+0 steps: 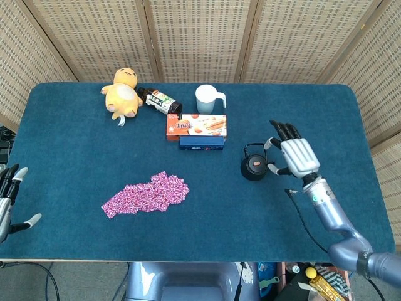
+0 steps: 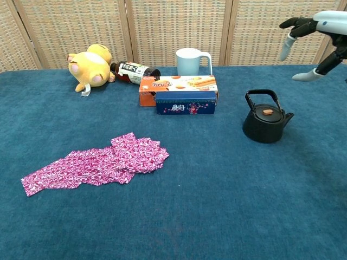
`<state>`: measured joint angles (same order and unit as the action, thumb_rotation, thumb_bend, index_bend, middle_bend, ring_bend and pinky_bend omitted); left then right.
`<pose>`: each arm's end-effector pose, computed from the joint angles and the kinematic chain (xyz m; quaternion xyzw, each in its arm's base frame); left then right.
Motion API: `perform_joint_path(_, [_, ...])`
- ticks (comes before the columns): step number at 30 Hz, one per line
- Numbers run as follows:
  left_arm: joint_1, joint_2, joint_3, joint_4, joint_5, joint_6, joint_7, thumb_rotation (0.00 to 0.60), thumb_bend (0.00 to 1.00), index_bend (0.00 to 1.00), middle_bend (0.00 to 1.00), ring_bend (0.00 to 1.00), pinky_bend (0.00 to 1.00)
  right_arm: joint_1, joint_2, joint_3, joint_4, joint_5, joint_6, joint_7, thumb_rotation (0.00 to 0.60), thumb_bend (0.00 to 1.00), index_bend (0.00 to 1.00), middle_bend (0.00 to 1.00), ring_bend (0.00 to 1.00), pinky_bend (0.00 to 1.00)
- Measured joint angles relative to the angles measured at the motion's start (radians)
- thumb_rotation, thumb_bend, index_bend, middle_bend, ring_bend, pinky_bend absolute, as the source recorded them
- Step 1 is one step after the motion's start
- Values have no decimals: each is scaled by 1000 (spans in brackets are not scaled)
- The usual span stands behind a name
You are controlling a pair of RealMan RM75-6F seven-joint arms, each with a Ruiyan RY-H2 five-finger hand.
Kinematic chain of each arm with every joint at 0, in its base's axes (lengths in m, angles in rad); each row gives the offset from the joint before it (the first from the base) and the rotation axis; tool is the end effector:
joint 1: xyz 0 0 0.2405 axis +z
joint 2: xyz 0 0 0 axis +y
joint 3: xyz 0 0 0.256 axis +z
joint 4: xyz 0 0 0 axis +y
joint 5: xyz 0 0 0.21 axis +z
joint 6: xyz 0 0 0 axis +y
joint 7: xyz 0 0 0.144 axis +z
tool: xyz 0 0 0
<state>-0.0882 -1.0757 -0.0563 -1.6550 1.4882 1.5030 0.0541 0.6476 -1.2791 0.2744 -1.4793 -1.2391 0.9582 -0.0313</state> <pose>-0.3050 0.1829 0.1728 -0.5969 -0.3657 -0.3805 0.6044 -0.1901 -0.3761 0.0961 0.6772 -0.3848 0.4262 0.4601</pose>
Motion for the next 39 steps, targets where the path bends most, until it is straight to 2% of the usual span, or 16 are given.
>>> perform_joint_path(8, [-8,-2,-3,6,-11,-17,-12,600,32,0,0,0,0,73,-95,14,65,165,-74,-140,600,511,488,0,0,0])
perform_joint_path(14, [-10,0,-5,9,-15,-23,-19,600,32,0,0,0,0,93,-144,7,124,238,-105,-164,600,521,489,0,0,0])
perform_joint_path(19, [-12,1,-6,9,-17,-25,-20,600,32,0,0,0,0,104,-175,-4,160,259,-116,-177,600,549,500,0,0,0])
perform_joint_path(39, [-17,-4,-4,11,-25,-37,-12,600,32,0,0,0,0,130,-258,-43,266,291,-135,-219,600,550,500,0,0,0])
